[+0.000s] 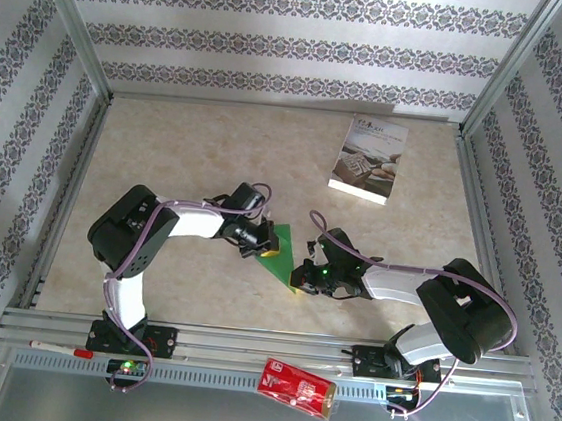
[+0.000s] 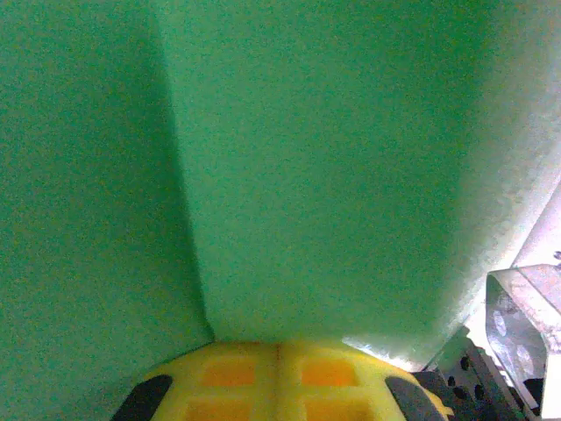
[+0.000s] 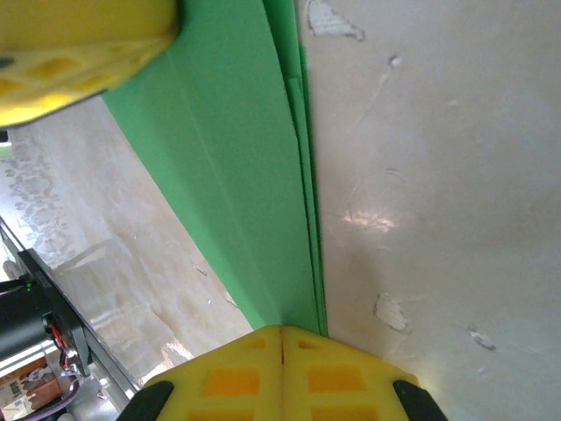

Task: Fold a paper plane with a square sheet of paper (pick it up from the middle)
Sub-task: Fourth fold the wing at the center of the table.

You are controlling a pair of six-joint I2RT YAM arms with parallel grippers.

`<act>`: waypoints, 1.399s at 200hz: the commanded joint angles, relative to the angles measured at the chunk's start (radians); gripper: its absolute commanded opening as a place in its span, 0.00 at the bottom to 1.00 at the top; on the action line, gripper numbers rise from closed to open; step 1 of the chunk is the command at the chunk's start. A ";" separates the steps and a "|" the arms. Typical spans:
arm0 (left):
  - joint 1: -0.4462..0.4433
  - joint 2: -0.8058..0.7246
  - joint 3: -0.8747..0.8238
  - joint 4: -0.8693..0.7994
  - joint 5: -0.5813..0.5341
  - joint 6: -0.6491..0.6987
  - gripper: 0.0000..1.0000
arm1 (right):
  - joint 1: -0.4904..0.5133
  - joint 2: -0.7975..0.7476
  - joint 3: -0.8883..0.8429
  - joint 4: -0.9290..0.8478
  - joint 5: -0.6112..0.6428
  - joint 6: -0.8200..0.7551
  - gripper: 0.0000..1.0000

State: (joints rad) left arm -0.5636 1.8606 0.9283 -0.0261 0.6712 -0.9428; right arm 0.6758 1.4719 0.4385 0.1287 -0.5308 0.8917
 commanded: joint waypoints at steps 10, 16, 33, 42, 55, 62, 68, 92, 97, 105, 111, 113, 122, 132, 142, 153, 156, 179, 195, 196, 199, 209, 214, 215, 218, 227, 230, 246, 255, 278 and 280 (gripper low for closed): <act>0.068 0.045 0.055 -0.045 -0.082 0.055 0.02 | -0.012 0.032 -0.069 -0.251 0.112 -0.014 0.00; 0.072 0.049 0.064 -0.048 -0.079 0.058 0.02 | -0.012 0.031 -0.070 -0.250 0.114 -0.013 0.00; 0.085 0.059 0.091 -0.055 -0.072 0.069 0.04 | -0.012 0.030 -0.070 -0.252 0.112 -0.013 0.00; 0.093 0.067 0.106 -0.061 -0.068 0.076 0.04 | -0.012 0.030 -0.072 -0.252 0.112 -0.013 0.00; 0.103 0.076 0.134 -0.071 -0.063 0.087 0.06 | -0.012 0.031 -0.073 -0.252 0.112 -0.014 0.00; 0.108 0.079 0.147 -0.072 -0.056 0.094 0.07 | -0.012 0.030 -0.073 -0.252 0.114 -0.014 0.00; 0.111 0.081 0.160 -0.076 -0.054 0.101 0.07 | -0.013 0.029 -0.075 -0.252 0.114 -0.013 0.00; 0.123 0.080 0.196 -0.125 -0.073 0.137 0.08 | -0.012 0.031 -0.075 -0.251 0.115 -0.014 0.00; 0.124 0.076 0.196 -0.124 -0.069 0.138 0.08 | -0.013 0.031 -0.076 -0.250 0.116 -0.015 0.00; 0.123 0.062 0.190 -0.123 -0.064 0.141 0.09 | -0.013 0.029 -0.076 -0.251 0.116 -0.015 0.00; 0.122 0.045 0.180 -0.121 -0.061 0.138 0.10 | -0.014 0.030 -0.076 -0.250 0.115 -0.014 0.00; 0.120 0.036 0.174 -0.117 -0.060 0.137 0.10 | -0.014 0.028 -0.076 -0.250 0.117 -0.015 0.00; 0.114 -0.003 0.143 -0.090 -0.049 0.123 0.11 | -0.014 0.027 -0.075 -0.250 0.117 -0.013 0.00; 0.100 -0.049 0.101 -0.070 -0.045 0.103 0.12 | -0.014 0.026 -0.075 -0.250 0.115 -0.013 0.00; 0.081 -0.095 0.055 -0.043 -0.042 0.082 0.14 | -0.014 0.027 -0.074 -0.251 0.116 -0.013 0.00; 0.056 -0.140 0.002 -0.005 -0.033 0.049 0.16 | -0.013 0.029 -0.072 -0.251 0.115 -0.014 0.00; 0.048 -0.151 -0.011 0.005 -0.033 0.042 0.17 | -0.013 0.028 -0.072 -0.251 0.116 -0.015 0.00; -0.024 -0.204 -0.090 0.075 -0.047 -0.010 0.19 | -0.015 0.032 -0.069 -0.252 0.114 -0.017 0.00; -0.067 -0.188 -0.099 0.111 -0.035 -0.034 0.17 | -0.015 0.034 -0.067 -0.253 0.112 -0.019 0.00; -0.071 -0.186 -0.099 0.112 -0.036 -0.035 0.16 | -0.016 0.034 -0.067 -0.254 0.113 -0.019 0.00; -0.079 -0.178 -0.098 0.115 -0.036 -0.037 0.15 | -0.016 0.034 -0.067 -0.254 0.113 -0.020 0.00; -0.102 -0.150 -0.090 0.132 -0.034 -0.046 0.11 | -0.016 0.035 -0.067 -0.255 0.114 -0.019 0.00; -0.111 -0.134 -0.085 0.143 -0.029 -0.049 0.09 | -0.015 0.035 -0.066 -0.254 0.114 -0.020 0.00; -0.113 -0.132 -0.084 0.145 -0.028 -0.051 0.09 | -0.015 0.036 -0.066 -0.254 0.114 -0.020 0.00; -0.117 -0.122 -0.079 0.148 -0.025 -0.052 0.08 | -0.015 0.035 -0.066 -0.254 0.114 -0.021 0.00; -0.123 -0.093 -0.067 0.158 -0.013 -0.055 0.06 | -0.015 0.035 -0.067 -0.254 0.114 -0.020 0.00; -0.126 -0.086 -0.063 0.163 -0.012 -0.057 0.05 | -0.015 0.035 -0.067 -0.254 0.114 -0.021 0.00; -0.134 -0.061 -0.056 0.176 -0.010 -0.059 0.02 | -0.016 0.033 -0.067 -0.256 0.114 -0.020 0.00; -0.136 -0.051 -0.054 0.172 -0.008 -0.060 0.01 | -0.017 0.031 -0.067 -0.259 0.115 -0.022 0.00; -0.140 -0.032 -0.070 0.194 -0.002 -0.075 0.00 | -0.016 0.031 -0.062 -0.262 0.114 -0.020 0.00; -0.142 -0.031 -0.071 0.194 -0.001 -0.076 0.00 | -0.017 0.032 -0.062 -0.263 0.114 -0.019 0.00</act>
State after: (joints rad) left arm -0.6884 1.8172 0.8490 0.1047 0.6495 -0.9894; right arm 0.6693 1.4590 0.4320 0.1200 -0.5220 0.8909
